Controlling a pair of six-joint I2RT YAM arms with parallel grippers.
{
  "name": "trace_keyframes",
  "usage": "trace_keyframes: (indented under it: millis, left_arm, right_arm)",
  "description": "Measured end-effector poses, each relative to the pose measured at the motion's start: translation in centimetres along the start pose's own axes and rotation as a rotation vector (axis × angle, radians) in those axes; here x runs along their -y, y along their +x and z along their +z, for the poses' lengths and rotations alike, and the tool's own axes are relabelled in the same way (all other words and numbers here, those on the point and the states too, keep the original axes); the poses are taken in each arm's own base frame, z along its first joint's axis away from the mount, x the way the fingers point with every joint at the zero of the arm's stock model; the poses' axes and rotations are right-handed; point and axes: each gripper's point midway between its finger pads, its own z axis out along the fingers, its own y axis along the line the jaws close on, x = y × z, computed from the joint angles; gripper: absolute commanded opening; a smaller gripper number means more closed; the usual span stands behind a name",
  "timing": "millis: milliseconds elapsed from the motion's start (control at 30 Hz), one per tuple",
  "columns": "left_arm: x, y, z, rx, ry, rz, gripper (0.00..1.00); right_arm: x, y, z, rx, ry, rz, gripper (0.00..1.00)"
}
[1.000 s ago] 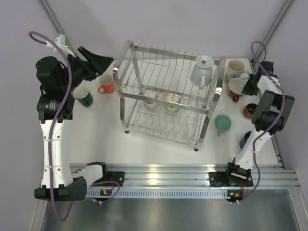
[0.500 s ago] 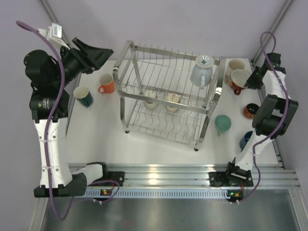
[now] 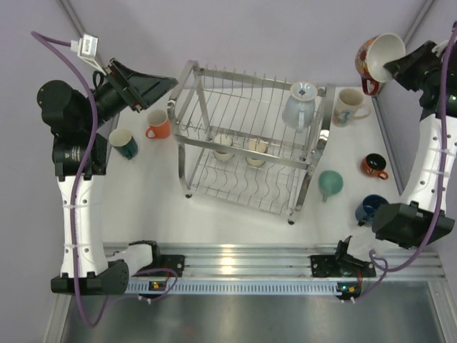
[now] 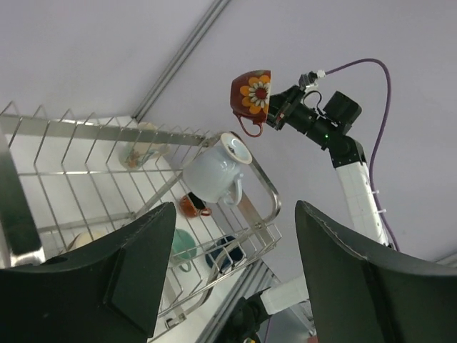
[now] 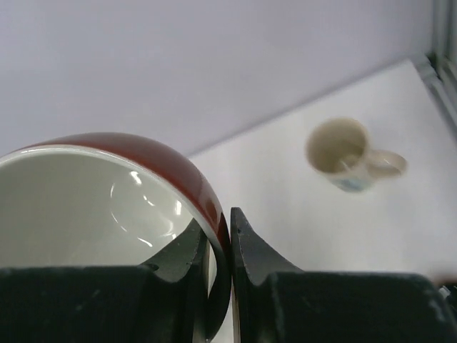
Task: Load the cups into the dish rack
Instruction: Grab a cup with the right arm, then pass the cup from the right arm to the left
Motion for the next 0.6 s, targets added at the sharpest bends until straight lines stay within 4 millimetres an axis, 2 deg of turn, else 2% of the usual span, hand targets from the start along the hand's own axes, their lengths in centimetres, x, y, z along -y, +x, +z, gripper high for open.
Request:
trace_keyframes:
  millis: [67,167,300,467,600]
  left_arm:
    - [0.9,-0.3,0.1,0.002,0.041,0.007,0.73]
    - [2.3,-0.8,0.3,0.010,0.105,0.013,0.74]
    - [3.2,-1.0,1.8,0.009,0.171,0.000,0.73]
    - [4.8,0.2,5.7,-0.057,0.276,-0.040,0.72]
    - [6.5,1.6,8.3,-0.097,0.352,-0.057,0.72]
  right_arm:
    - [-3.7,-1.8,-2.3,0.089,-0.132,0.022,0.00]
    - [-8.3,-3.4,-5.4,0.179,-0.318,0.068,0.00]
    - [-13.8,-5.1,-8.1,0.249,-0.531,0.098,0.00]
    - [-20.7,-4.3,-10.2,0.213,-0.784,0.148,0.00]
    - [-24.8,-3.1,-11.0,0.163,-0.932,0.197,0.00]
